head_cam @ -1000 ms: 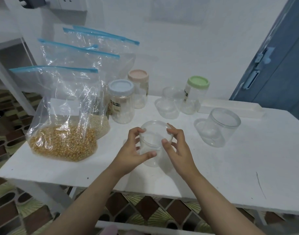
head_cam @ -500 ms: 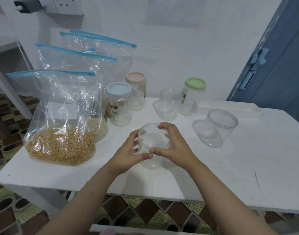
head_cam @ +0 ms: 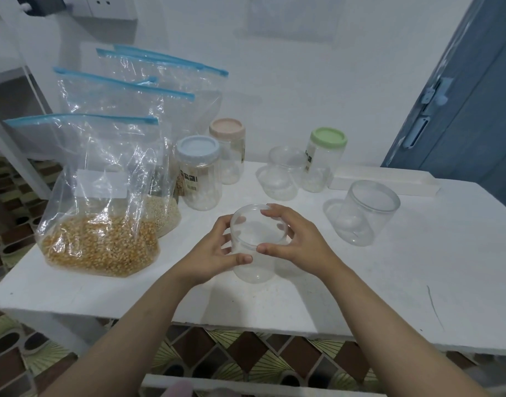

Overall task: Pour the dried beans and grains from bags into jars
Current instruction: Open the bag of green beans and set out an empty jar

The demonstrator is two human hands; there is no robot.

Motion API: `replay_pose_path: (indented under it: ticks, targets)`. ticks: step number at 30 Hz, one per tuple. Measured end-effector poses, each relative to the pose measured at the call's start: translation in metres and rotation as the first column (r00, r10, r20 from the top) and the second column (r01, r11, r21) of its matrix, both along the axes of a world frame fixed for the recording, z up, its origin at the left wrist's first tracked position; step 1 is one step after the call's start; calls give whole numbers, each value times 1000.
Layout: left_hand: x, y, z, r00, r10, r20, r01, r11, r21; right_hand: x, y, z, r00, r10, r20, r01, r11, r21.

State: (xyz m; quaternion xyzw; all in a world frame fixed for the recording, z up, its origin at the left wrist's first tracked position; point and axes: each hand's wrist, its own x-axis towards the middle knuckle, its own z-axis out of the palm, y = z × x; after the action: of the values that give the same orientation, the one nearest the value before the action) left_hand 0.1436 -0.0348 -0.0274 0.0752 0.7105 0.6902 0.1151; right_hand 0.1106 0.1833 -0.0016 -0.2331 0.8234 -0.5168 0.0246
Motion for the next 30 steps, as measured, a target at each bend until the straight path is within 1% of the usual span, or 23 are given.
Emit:
replay_pose_path:
  ticks: [5, 8, 12, 16, 20, 22, 26, 30]
  targets:
    - [1, 1, -1, 1000, 0, 8, 0, 1000, 4, 10, -1, -8, 991, -35, 130, 59, 980, -190]
    - [1, 1, -1, 1000, 1, 9, -1, 1000, 13, 11, 1, -11, 987, -5, 163, 50, 962, -269]
    - [0, -1, 0, 1000, -6, 6, 6, 1000, 12, 8, 8, -8, 963, 73, 261, 39, 916, -399]
    - [-2, -5, -1, 1000, -23, -2, 22, 1000, -18, 14, 5, -7, 962, 70, 264, 38, 924, -381]
    - [-1, -7, 1, 999, -30, -16, 29, 999, -29, 18, 4, -11, 971, -64, 228, 147, 919, -367]
    - [1, -5, 3, 1000, -25, -15, 25, 999, -24, 18, 2, -15, 972, -99, 214, 171, 920, -352]
    - [1, -4, 2, 1000, -17, -14, 16, 1000, -15, 22, -4, -19, 977, -68, 200, 130, 940, -315]
    - [1, -4, 1, 1000, -18, -9, 18, 1000, -14, 18, -1, -20, 983, -26, 182, 85, 944, -320]
